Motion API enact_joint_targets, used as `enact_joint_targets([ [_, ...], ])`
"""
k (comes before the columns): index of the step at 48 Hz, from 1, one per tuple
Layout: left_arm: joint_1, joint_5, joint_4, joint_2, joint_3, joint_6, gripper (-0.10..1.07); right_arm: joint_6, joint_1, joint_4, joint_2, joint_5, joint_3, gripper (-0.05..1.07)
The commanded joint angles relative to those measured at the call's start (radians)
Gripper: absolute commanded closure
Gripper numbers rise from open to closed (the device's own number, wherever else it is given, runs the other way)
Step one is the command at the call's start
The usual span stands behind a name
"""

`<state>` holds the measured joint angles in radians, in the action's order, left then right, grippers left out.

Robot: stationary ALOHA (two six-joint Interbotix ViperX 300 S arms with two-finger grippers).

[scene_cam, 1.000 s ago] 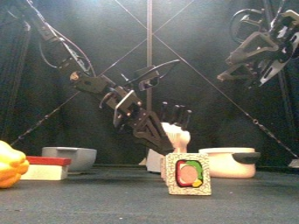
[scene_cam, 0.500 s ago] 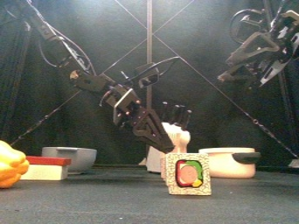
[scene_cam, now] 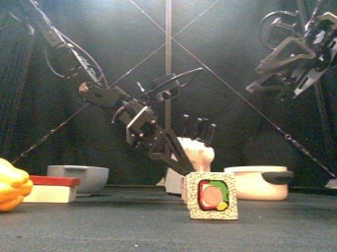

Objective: Grab sushi piece from table

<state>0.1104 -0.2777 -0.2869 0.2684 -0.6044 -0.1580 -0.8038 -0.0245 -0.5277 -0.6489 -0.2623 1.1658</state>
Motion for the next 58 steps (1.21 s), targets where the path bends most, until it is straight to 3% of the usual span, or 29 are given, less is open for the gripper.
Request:
enact_joint_targets([
  [1, 0.008, -0.002, -0.002, -0.008, 0.015, -0.002, 0.19, 0.000, 0.002, 0.002, -0.003, -0.005, -0.008, 0.21],
  [23, 0.000, -0.002, -0.011, -0.055, 0.009, 0.005, 0.19, -0.003, 0.002, 0.002, -0.005, -0.003, -0.006, 0.21],
  [58, 0.009, -0.002, -0.014, -0.005, 0.008, 0.002, 0.10, -0.003, 0.002, 0.002, -0.005, -0.003, -0.003, 0.21],
])
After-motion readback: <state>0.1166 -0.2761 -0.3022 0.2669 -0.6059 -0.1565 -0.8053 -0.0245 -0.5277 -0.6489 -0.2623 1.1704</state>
